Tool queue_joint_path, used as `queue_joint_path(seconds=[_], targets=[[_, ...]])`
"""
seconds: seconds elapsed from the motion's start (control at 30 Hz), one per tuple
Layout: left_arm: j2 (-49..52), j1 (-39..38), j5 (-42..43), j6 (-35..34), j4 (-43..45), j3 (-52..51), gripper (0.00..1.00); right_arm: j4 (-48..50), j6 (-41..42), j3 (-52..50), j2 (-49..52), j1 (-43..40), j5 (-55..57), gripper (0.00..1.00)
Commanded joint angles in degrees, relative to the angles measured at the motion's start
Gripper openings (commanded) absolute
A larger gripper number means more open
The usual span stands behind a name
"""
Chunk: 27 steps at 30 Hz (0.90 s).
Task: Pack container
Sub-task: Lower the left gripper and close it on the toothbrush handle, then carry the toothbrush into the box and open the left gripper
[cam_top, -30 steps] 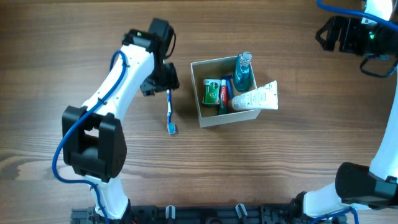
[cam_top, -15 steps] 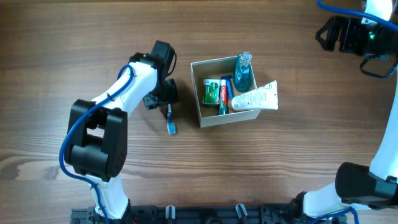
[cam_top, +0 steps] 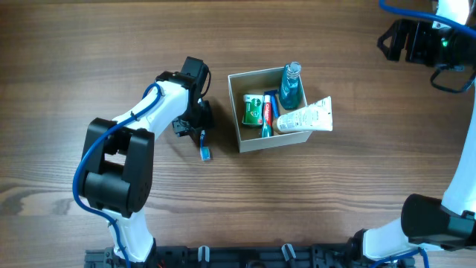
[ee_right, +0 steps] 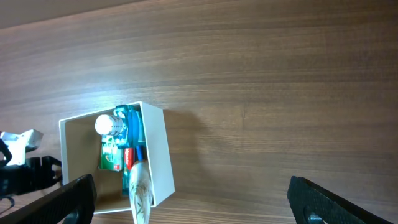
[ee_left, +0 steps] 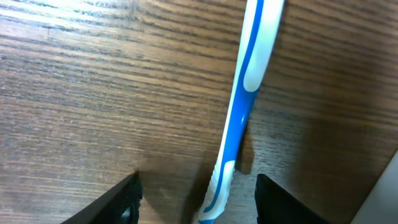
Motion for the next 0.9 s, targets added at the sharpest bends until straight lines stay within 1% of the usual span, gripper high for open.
queue_joint_path(seconds=[0.0, 0.17, 0.23, 0.3, 0.33, 0.37, 0.47, 0.5, 0.73, 0.87], targets=[[2.8, -0.1, 1.0, 1.4, 0.4, -1.0, 0.57, 0.2, -0.5, 0.1, 0.1, 0.1, 0.7, 1.00], [4.3, -0.1, 0.9, 4.1, 1.3, -1.0, 0.56, 0.2, -0.5, 0.1, 0.1, 0.1, 0.7, 1.00], [4.3, -0.1, 0.9, 4.4, 1.5, -1.0, 0.55, 0.2, -0.5, 0.1, 0.1, 0.1, 0.7, 1.00], [4.3, -0.1, 0.9, 4.4, 1.9, -1.0, 0.45, 0.2, -0.5, 0.1, 0.1, 0.1, 0.7, 1.00], [4.3, -0.1, 0.9, 4.4, 2.2, -1.0, 0.36, 0.2, -0.5, 0.1, 0.1, 0.1, 0.7, 1.00], [4.3, -0.1, 0.9, 4.3, 2.3, -1.0, 0.23, 0.2, -0.5, 0.1, 0.1, 0.1, 0.7, 1.00], [4.3, 0.0, 0.9, 4.2, 2.5, -0.4, 0.05, 0.2, -0.5, 0.1, 0.1, 0.1, 0.7, 1.00], [4.3, 0.0, 0.9, 4.2, 2.5, 0.1, 0.04, 0.2, -0.5, 0.1, 0.1, 0.1, 0.7, 1.00], [4.2, 0.0, 0.6, 4.3, 1.6, 6.4, 0.04, 0.2, -0.5, 0.1, 0.1, 0.1, 0.7, 1.00], [3.9, 0.9, -3.8, 4.4, -4.2, 15.8, 0.04, 0.2, -0.5, 0.1, 0.1, 0.1, 0.7, 1.00]])
